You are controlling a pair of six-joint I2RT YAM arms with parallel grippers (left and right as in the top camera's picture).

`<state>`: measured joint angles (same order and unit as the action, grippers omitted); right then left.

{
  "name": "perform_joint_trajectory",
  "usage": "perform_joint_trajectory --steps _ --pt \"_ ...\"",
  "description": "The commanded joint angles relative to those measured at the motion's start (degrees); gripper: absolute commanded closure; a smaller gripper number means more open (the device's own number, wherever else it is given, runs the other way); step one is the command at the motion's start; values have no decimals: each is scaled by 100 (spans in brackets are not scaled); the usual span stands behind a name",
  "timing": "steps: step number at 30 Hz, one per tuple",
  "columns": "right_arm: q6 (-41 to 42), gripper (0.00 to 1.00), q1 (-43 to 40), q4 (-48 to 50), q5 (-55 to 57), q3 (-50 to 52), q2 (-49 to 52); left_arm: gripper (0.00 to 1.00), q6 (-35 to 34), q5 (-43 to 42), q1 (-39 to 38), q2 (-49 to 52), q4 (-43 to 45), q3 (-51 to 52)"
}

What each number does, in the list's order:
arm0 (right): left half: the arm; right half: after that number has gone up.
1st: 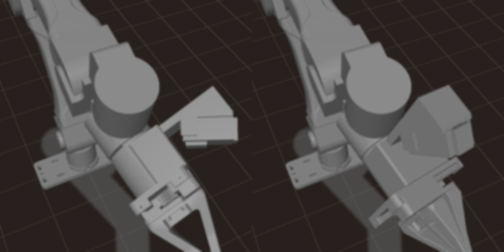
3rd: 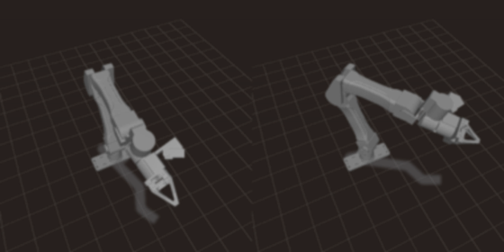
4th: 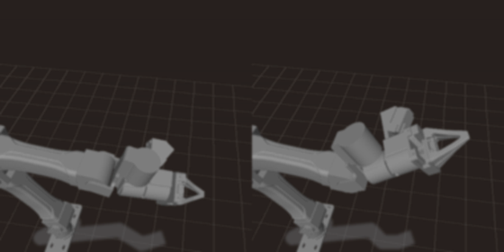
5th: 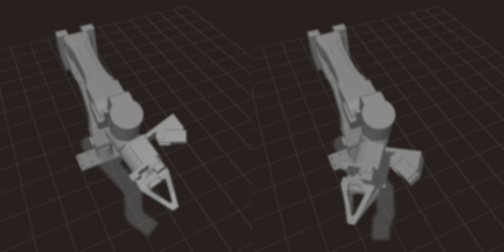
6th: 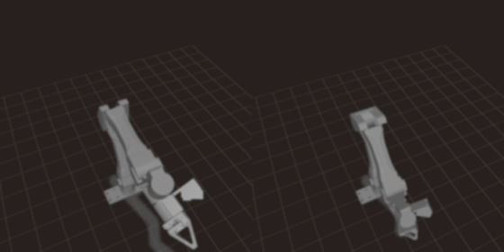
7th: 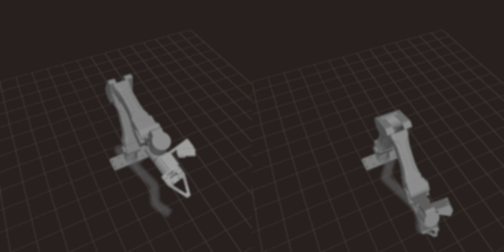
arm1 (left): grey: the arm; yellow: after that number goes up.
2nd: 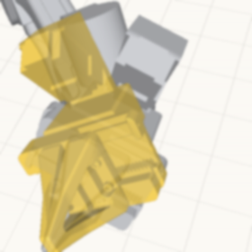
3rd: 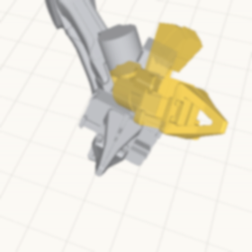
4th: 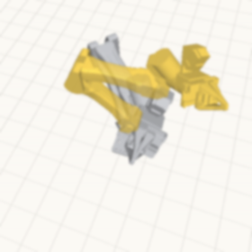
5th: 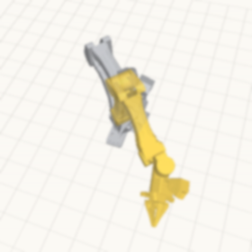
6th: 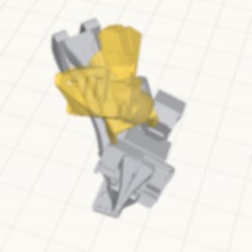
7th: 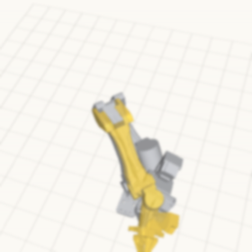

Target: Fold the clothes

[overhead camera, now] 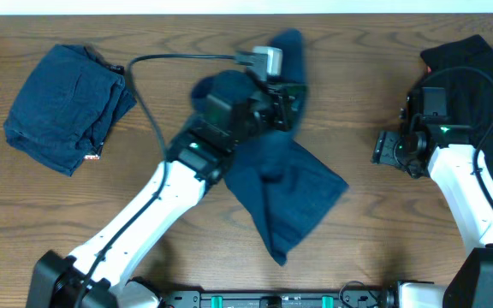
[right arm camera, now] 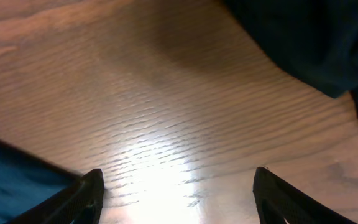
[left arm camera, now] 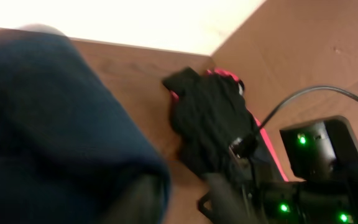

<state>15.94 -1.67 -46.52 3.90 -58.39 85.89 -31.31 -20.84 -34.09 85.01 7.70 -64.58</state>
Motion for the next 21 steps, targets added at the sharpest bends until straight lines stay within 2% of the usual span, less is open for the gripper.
perform_joint_trajectory --steps 1,6,10,13,16,21 --pt "63 24 -105 -11 9 13 37 47 48 -66 -70 -22 184 -85" --pt "-776 24 -92 44 -970 11 37 45 997 -42 334 -350 -46 -85" --pt "-1840 20 -11 306 -2717 2 37 45 1045 455 1080 -461 -1045 -81" --pt "-1899 17 109 699 -3418 -7 37 44 1001 551 1659 -354 -1727 -68" --pt "-1729 14 400 1368 -4133 -9 37 43 962 551 2146 -146 -2037 -17" --pt "-1661 9 1399 1915 -3746 -9 46 41 791 546 2809 365 -2094 -15"
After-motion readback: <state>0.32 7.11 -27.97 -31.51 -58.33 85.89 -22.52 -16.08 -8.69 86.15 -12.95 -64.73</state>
